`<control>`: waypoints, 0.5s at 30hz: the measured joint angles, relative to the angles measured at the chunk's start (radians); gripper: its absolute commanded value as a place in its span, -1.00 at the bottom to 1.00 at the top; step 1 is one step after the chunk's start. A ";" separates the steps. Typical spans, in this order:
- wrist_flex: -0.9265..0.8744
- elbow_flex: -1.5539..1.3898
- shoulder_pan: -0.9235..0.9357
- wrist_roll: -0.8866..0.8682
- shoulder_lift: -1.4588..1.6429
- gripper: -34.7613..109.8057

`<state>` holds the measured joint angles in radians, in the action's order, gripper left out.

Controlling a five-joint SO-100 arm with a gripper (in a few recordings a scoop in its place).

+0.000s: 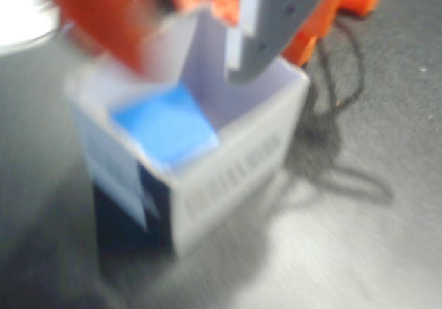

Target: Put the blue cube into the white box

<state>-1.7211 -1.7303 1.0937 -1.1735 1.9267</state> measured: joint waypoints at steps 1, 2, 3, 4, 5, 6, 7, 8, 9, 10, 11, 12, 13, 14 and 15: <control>0.000 0.041 -0.043 0.018 -0.032 -0.52; 0.000 0.089 -0.089 0.037 -0.063 -0.52; 0.000 0.140 -0.143 0.055 -0.091 -0.52; 0.000 0.189 -0.202 0.074 -0.115 -0.52; 0.000 0.232 -0.265 0.083 -0.132 -0.52; 0.002 0.264 -0.333 0.095 -0.138 -0.52; 0.005 0.282 -0.400 0.103 -0.140 -0.52; 0.014 0.285 -0.469 0.110 -0.138 -0.52; 0.057 0.284 -0.535 0.120 -0.132 -0.52; 0.091 0.267 -0.601 0.123 -0.123 -0.52; 0.132 0.241 -0.666 0.132 -0.104 -0.52; 0.179 0.206 -0.726 0.129 -0.077 -0.52; 0.225 0.160 -0.778 0.133 -0.043 -0.52; 0.273 0.106 -0.827 0.132 -0.002 -0.52; 0.322 0.044 -0.870 0.124 0.043 -0.52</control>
<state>-1.3990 -1.6858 0.2240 -1.0492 1.9696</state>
